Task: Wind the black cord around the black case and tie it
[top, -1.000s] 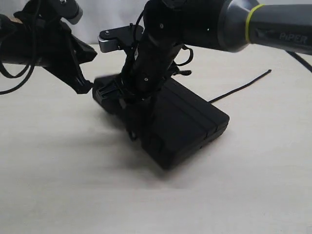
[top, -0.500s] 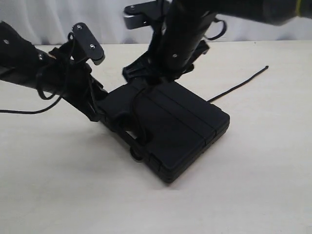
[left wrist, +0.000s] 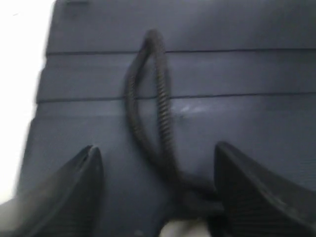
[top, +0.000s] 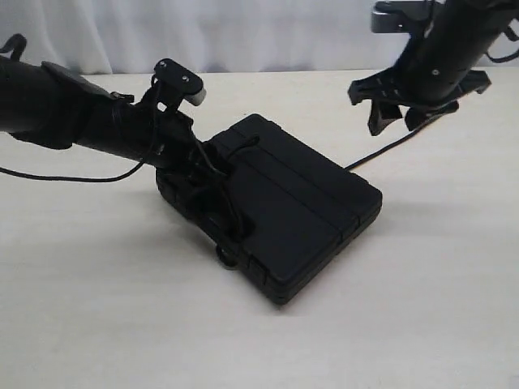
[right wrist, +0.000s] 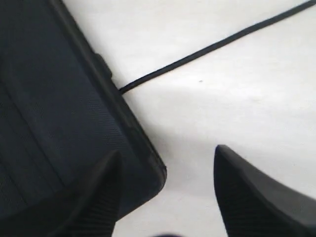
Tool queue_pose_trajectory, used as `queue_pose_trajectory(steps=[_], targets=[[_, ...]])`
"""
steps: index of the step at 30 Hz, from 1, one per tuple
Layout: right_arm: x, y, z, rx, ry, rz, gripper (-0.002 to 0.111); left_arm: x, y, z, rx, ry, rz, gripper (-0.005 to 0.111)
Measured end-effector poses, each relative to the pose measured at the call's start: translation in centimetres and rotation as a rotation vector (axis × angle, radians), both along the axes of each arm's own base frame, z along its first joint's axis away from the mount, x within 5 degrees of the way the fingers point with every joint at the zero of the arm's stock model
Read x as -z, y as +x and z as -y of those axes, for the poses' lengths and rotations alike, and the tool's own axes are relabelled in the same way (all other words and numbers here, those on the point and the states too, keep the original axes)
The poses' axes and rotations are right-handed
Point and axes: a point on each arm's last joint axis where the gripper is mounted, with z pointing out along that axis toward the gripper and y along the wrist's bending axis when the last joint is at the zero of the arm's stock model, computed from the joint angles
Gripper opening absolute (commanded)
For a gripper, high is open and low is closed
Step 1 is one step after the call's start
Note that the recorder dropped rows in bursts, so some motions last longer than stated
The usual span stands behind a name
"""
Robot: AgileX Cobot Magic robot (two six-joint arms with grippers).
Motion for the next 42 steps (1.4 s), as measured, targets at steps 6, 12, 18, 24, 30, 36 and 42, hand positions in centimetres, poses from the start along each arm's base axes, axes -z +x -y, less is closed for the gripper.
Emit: queue_pose_trajectory(steps=[6,12,18,24,30,36,42], targets=[[0.9,0.8,6.4,0.170,0.116,0.037,0.053,1.2,-0.2,1.0,0.152,-0.056,0.040,0.012],[1.8,1.2,6.3,0.156,0.157,0.029,0.053,0.8,-0.4,2.0,0.254,-0.170,0.111,0.000],[3.6,1.8,6.3,0.149,0.154,-0.013,0.053,-1.4,0.4,4.0,0.309,-0.243,0.196,0.000],[4.9,2.3,6.4,0.156,0.151,-0.025,0.053,-1.1,-0.2,5.9,0.289,-0.142,0.221,0.025],[5.2,2.4,6.4,0.158,0.150,-0.021,0.053,-0.4,-0.3,6.3,0.284,-0.111,0.213,0.063],[5.2,2.4,6.4,0.158,0.150,-0.021,0.053,0.0,0.1,5.9,0.229,-0.039,0.225,0.063],[5.2,2.4,6.4,0.158,0.150,-0.021,0.053,0.3,0.6,5.4,0.174,0.019,0.234,0.037]])
